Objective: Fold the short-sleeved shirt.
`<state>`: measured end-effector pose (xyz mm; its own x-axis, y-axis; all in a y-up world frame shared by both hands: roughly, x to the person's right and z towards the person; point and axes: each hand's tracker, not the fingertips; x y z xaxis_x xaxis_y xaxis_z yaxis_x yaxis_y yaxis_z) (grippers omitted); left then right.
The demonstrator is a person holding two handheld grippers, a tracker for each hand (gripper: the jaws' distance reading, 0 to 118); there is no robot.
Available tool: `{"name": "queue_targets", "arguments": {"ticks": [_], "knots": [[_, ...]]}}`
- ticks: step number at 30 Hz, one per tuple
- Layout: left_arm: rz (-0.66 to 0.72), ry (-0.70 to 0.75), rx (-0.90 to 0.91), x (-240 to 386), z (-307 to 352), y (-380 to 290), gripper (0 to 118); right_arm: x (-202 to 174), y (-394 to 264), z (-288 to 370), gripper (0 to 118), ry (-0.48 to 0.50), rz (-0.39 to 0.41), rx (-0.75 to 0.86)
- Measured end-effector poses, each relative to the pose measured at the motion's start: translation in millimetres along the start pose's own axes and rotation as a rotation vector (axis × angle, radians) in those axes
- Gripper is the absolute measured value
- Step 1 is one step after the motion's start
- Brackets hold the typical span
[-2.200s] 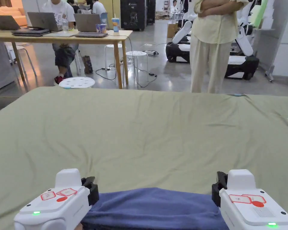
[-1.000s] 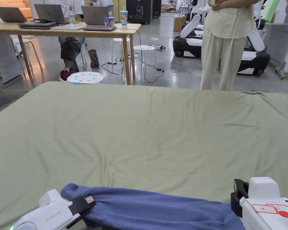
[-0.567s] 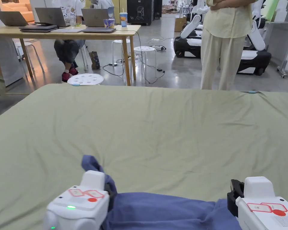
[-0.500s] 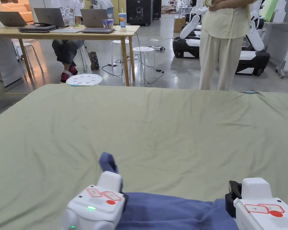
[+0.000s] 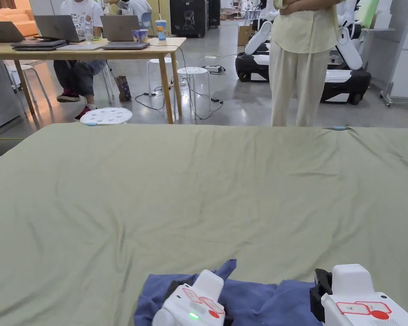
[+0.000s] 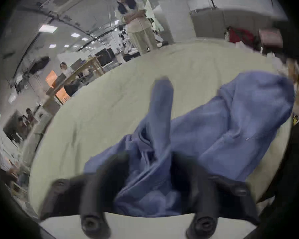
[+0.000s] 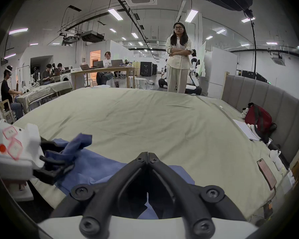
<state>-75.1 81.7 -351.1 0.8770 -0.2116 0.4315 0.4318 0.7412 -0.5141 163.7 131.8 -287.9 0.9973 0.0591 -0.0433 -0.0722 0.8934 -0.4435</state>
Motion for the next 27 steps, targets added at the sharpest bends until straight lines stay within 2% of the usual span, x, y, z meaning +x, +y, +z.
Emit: {"name": "queue_targets", "arguments": {"ticks": [1,4,6,7,10,11,16,20,23,27], "knots": [[0.055,-0.041,0.033,-6.1,10.2,3.8,93,1.0,0.2,0.0,0,0.002,-0.007,0.0],[0.265,-0.271,0.164,-35.2,37.8,5.8,93,1.1,1.3,0.9,0,0.003,-0.016,0.001],[0.371,-0.317,0.163,-51.4,45.2,1.2,91,1.1,1.5,1.9,0,0.004,-0.015,0.001],[0.429,-0.292,0.179,-58.4,51.6,-0.3,84,1.2,1.3,2.3,0,0.003,-0.017,0.002],[0.617,-0.273,0.176,-84.2,46.9,-13.7,15,3.0,-0.3,-0.7,0,0.004,-0.028,-0.001],[0.663,-0.266,0.176,-88.4,43.0,-15.4,4,2.8,-0.9,-1.1,0,0.003,-0.028,-0.003],[0.796,-0.283,0.114,-91.4,16.5,-29.8,0,-0.1,-1.4,0.2,0,0.008,-0.028,-0.011],[0.802,-0.364,0.062,-70.0,-4.2,-37.0,0,3.0,-2.8,-0.8,0,0.003,-0.037,-0.016],[0.777,-0.477,0.028,-45.4,-14.7,-36.1,0,4.9,-3.1,-0.7,0,0.0,-0.041,-0.017],[0.753,-0.49,-0.006,-20.9,-22.2,-32.7,0,7.2,-4.0,-0.9,0,-0.003,-0.042,-0.016]]}}
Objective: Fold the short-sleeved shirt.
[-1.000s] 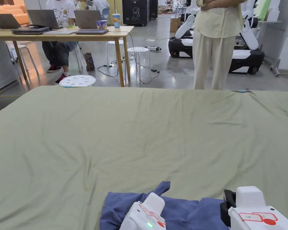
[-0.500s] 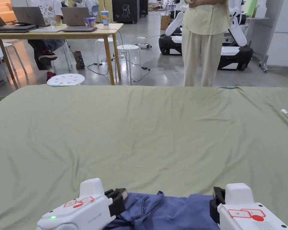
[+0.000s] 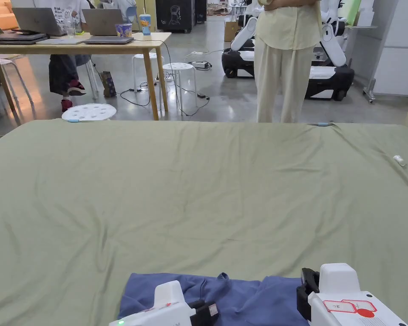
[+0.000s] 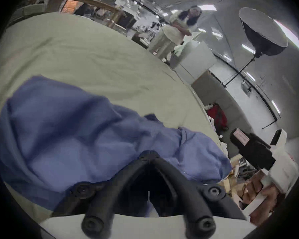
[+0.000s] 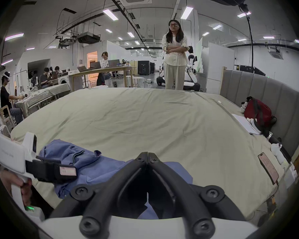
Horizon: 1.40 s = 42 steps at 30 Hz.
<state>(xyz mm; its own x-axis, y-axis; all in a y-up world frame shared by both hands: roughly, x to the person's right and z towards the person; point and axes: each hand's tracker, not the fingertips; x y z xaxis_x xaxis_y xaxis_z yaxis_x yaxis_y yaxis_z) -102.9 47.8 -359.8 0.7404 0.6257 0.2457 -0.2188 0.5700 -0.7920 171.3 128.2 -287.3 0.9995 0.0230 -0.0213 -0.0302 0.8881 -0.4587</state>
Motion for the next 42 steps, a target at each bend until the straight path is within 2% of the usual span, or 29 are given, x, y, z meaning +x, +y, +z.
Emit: {"name": "queue_targets", "arguments": {"ticks": [4,7,11,16,19,20,21,23,24,28,31,33,34,35,36,37,38,39,42], "knots": [[-0.081,0.018,-0.03,18.8,-5.8,-8.3,0,1.8,-0.4,0.2,0,-0.001,0.001,-0.002],[-0.029,0.009,-0.021,12.6,-3.3,-5.5,0,6.1,-2.6,-2.5,0,-0.003,-0.001,0.0],[-0.055,0.006,0.016,18.1,14.3,2.1,0,2.7,-1.7,-1.8,0,-0.002,0.002,0.003],[-0.044,0.01,0.143,-0.9,60.1,22.8,0,-11.5,2.3,0.2,0,0.013,0.006,0.007],[-0.004,0.069,0.215,-38.7,96.4,28.7,4,-17.7,3.1,-0.7,0,0.022,0.021,0.008],[0.028,0.087,0.232,-56.4,109.2,28.4,9,-19.7,3.5,-1.5,0,0.024,0.024,0.008],[0.068,0.094,0.249,-72.3,119.4,29.0,35,-22.3,4.1,-2.7,0,0.028,0.025,0.008],[0.154,0.146,0.27,-96.7,132.1,30.1,110,-27.4,5.6,-5.8,0,0.031,0.028,0.005],[0.182,0.162,0.294,-103.8,136.4,30.4,118,-29.5,6.2,-6.8,0,0.034,0.029,0.005],[0.361,0.028,0.231,-137.6,129.2,27.5,115,-33.9,9.0,-11.1,0,0.045,0.032,0.003],[0.44,-0.081,0.207,-149.2,112.8,19.9,114,-34.8,9.2,-10.4,0,0.042,0.04,0.006],[0.532,-0.26,0.198,-167.9,94.6,23.4,109,-33.1,10.8,-10.1,0,0.037,0.037,0.003],[0.59,-0.311,0.187,-168.7,84.8,23.2,103,-32.4,11.6,-9.7,0,0.033,0.038,0.002],[0.612,-0.315,0.175,-167.3,74.8,22.0,90,-31.3,12.1,-9.6,0,0.029,0.039,0.002],[0.602,-0.298,0.176,-137.3,77.2,21.7,75,-29.9,12.7,-9.2,0,0.026,0.037,0.003],[0.61,-0.289,0.173,-131.0,69.7,19.8,54,-26.9,12.5,-9.4,0,0.025,0.035,0.003],[0.632,-0.266,0.162,-128.3,62.1,18.1,28,-25.0,12.2,-9.4,0,0.022,0.035,0.003],[0.633,-0.199,0.155,-124.1,55.9,16.3,19,-23.3,12.2,-9.4,0,0.018,0.037,0.003],[0.466,-0.057,0.162,-97.2,60.8,25.2,10,-17.5,11.5,-8.9,0,0.003,0.036,-0.001]]}}
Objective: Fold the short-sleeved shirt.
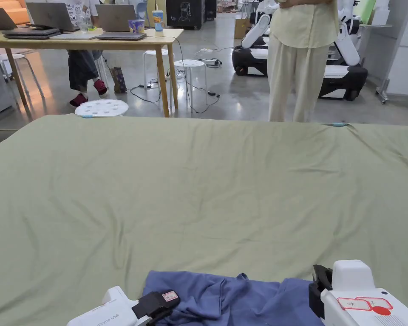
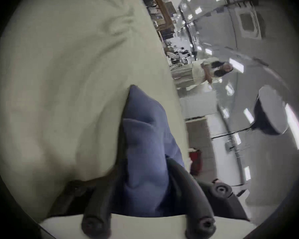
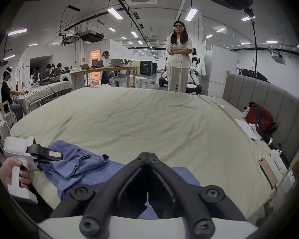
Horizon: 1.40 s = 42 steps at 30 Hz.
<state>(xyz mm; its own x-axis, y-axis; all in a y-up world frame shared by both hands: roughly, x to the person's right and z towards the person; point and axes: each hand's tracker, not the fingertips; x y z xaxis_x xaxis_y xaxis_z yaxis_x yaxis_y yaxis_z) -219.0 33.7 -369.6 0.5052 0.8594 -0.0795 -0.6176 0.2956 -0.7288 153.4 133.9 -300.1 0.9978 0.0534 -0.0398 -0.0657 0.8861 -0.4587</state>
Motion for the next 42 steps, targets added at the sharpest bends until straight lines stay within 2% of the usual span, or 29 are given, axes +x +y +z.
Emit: {"name": "queue_targets", "arguments": {"ticks": [5,11,15,20,24,26,30,33,38,39,40,41,42], "knots": [[-0.167,0.084,0.089,6.9,36.2,26.1,8,7.5,-3.4,-2.2,0,-0.01,-0.005,-0.009],[-0.526,0.346,0.159,5.5,77.0,69.5,8,6.5,-3.1,0.3,0,-0.007,-0.013,-0.009],[-0.667,0.373,0.176,38.8,80.1,57.6,8,10.0,-5.0,4.6,0,-0.013,-0.016,-0.011],[-0.925,0.356,0.153,109.7,42.8,9.3,8,24.0,-9.9,9.4,0,-0.033,-0.019,-0.019],[-1.105,0.381,0.087,146.3,-13.6,-44.8,8,36.1,-16.4,16.0,0,-0.055,-0.021,-0.023],[-1.141,0.372,0.038,163.4,-32.9,-72.7,8,40.9,-19.8,17.3,0,-0.061,-0.018,-0.029],[-1.339,0.485,-0.057,168.1,-83.7,-125.9,8,48.3,-26.6,17.6,0,-0.07,-0.022,-0.038],[-1.409,0.529,-0.108,160.3,-106.0,-149.4,8,51.5,-32.2,13.3,0,-0.067,-0.03,-0.041],[-1.478,0.573,-0.08,157.0,-108.4,-160.9,9,49.6,-33.8,16.3,0,-0.058,-0.034,-0.047],[-1.484,0.544,-0.075,158.4,-104.5,-159.5,14,49.8,-34.0,15.3,0,-0.058,-0.033,-0.049],[-1.465,0.484,-0.06,161.0,-98.3,-156.1,26,49.7,-33.9,14.7,0,-0.056,-0.033,-0.049],[-1.423,0.439,-0.072,164.1,-91.6,-150.8,51,49.3,-33.4,14.5,0,-0.052,-0.037,-0.048],[-1.36,0.384,-0.093,168.7,-82.6,-144.7,67,48.5,-33.0,14.5,0,-0.05,-0.038,-0.048]]}}
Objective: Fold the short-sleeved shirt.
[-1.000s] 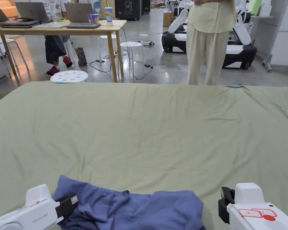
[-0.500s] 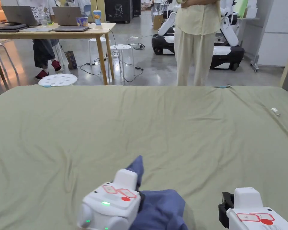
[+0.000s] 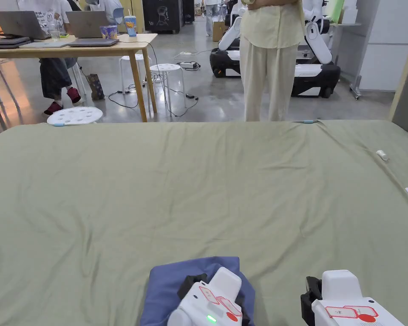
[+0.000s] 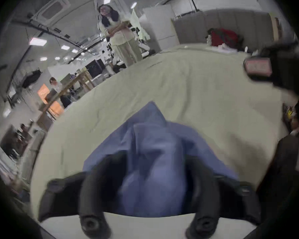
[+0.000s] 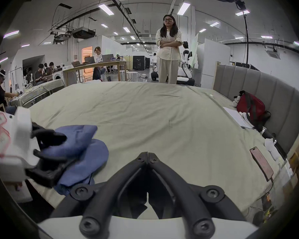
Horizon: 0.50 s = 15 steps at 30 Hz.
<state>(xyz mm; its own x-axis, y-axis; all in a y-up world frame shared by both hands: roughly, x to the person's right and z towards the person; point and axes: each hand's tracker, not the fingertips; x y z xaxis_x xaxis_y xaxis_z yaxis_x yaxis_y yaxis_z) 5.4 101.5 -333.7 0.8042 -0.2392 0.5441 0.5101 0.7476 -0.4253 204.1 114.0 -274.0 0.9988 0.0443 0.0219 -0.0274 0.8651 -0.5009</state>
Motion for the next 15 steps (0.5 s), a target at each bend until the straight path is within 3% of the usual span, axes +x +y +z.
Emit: {"name": "queue_targets", "arguments": {"ticks": [1,2,8,10,11,12,14,15], "knots": [[0.066,-0.037,0.03,-8.5,8.8,2.2,77,-0.8,0.6,-0.2,0,0.001,0.001,0.002],[0.142,-0.091,0.075,-19.0,18.3,3.9,79,-1.8,1.1,-0.5,0,0.002,0.003,0.001],[0.724,-0.31,0.161,-103.7,25.0,-19.1,77,-6.1,0.9,1.1,0,0.004,-0.004,0.0],[0.889,-0.33,0.156,-127.9,13.0,-36.4,53,-8.1,1.9,1.4,0,0.006,-0.001,-0.004],[0.939,-0.331,0.156,-133.2,8.2,-43.5,26,-8.9,2.1,1.6,0,0.005,0.001,-0.004],[0.942,-0.326,0.141,-133.6,7.7,-43.5,14,-9.3,2.4,1.8,0,0.004,0.002,-0.005],[0.98,-0.397,0.108,-130.4,-0.1,-53.1,0,-8.7,3.4,1.0,0,0.005,-0.001,-0.006],[1.014,-0.445,0.095,-125.7,-2.6,-58.6,0,-8.8,3.7,0.5,0,0.005,-0.004,-0.007]]}}
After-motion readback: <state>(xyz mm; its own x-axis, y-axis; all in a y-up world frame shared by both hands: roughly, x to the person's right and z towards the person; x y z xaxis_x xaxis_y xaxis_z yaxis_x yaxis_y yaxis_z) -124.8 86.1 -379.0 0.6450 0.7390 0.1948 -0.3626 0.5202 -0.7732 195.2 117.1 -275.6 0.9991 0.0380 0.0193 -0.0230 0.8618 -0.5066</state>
